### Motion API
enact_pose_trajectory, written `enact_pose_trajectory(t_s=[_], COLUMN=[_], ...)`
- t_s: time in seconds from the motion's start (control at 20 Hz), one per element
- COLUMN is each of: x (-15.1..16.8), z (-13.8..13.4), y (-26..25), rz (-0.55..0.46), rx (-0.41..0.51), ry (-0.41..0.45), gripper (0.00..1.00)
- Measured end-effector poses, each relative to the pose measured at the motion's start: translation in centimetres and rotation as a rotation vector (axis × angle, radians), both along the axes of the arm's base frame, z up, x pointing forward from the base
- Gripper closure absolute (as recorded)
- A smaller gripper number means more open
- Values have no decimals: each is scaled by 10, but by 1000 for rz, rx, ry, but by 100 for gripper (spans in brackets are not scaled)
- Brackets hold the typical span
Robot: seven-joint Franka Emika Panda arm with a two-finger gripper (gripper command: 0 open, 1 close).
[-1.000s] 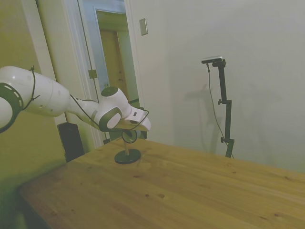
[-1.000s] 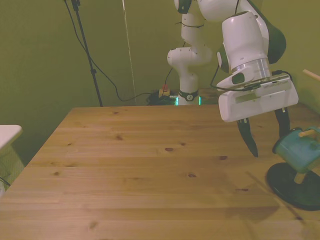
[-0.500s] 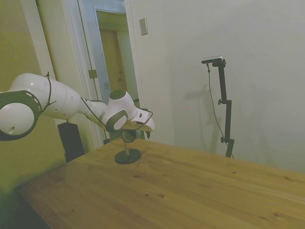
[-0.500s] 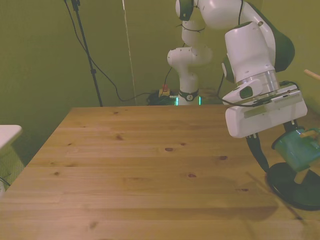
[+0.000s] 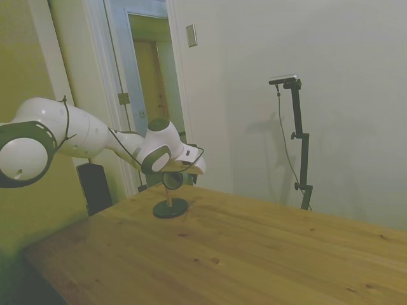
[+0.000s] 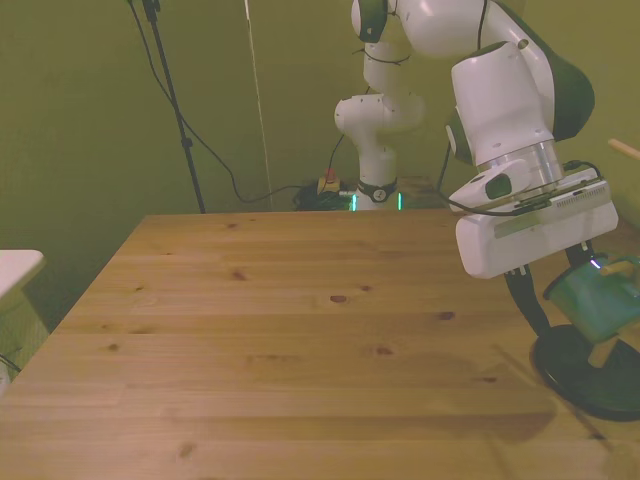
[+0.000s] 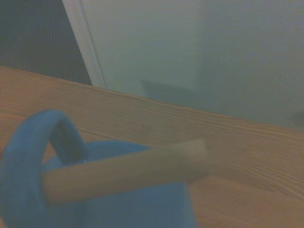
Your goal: Unload the mug
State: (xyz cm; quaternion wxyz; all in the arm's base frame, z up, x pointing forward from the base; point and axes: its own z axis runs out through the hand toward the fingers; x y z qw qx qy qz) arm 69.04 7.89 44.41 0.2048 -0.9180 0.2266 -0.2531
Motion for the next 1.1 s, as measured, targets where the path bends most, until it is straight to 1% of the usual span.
enact_pose_trajectory(t_s=[0.8,1.1], x=[-11,-17], z=[3,11], y=[3,0], rz=[47,52], rx=[-15,-8], ry=[-4,-9], gripper=[100,100])
